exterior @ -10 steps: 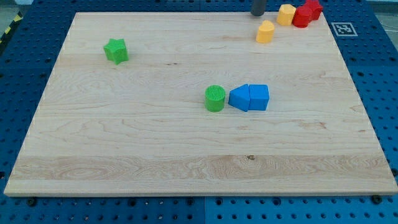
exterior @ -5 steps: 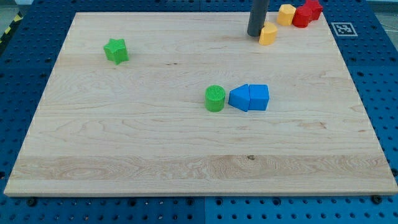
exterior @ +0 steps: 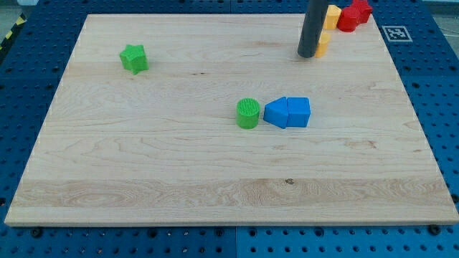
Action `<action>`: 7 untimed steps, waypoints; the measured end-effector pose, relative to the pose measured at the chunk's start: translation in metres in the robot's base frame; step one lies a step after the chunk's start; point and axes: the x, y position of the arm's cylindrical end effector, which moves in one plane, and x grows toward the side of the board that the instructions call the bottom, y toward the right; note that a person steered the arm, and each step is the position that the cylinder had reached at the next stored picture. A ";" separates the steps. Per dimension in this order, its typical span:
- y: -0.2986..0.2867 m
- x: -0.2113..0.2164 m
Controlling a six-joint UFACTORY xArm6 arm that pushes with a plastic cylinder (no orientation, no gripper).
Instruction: Place yellow heart below to the yellow hexagon
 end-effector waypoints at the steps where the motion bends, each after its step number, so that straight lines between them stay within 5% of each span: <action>1: 0.001 0.013; 5: 0.065 -0.062; 7: 0.065 -0.035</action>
